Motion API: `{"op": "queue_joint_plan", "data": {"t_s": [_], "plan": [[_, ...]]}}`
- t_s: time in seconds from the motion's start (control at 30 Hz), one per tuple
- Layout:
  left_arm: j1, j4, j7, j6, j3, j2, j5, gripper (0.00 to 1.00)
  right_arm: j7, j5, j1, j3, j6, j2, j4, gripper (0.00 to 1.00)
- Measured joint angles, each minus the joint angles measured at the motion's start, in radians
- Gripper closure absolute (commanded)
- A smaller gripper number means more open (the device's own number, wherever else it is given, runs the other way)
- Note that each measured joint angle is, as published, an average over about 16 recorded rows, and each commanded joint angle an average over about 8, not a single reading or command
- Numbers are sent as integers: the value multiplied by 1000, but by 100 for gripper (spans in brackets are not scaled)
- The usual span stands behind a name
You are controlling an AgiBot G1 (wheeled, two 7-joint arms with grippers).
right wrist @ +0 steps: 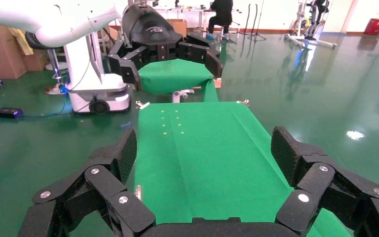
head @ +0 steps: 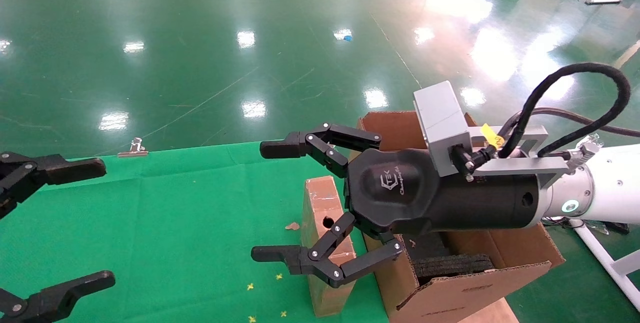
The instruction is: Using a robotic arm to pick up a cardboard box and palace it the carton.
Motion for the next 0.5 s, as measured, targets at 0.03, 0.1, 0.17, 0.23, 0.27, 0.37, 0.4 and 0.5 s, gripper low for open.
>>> {"op": "queue_joint_plan", "data": {"t_s": [0.03,0.1,0.17,0.23,0.27,0.37,0.4,0.5], "plan": [[0,0,0,0,0,0,0,0,0,0,0,0,0,0,0,0],[0,0,0,0,0,0,0,0,0,0,0,0,0,0,0,0],[0,0,0,0,0,0,0,0,0,0,0,0,0,0,0,0],[0,0,0,0,0,0,0,0,0,0,0,0,0,0,0,0],[0,0,0,0,0,0,0,0,0,0,0,0,0,0,0,0],[0,0,0,0,0,0,0,0,0,0,0,0,0,0,0,0],[0,0,0,0,0,0,0,0,1,-1,0,-1,0,0,0,0],[0,0,0,0,0,0,0,0,6,-6,1,-5,0,-1,2,0]]}}
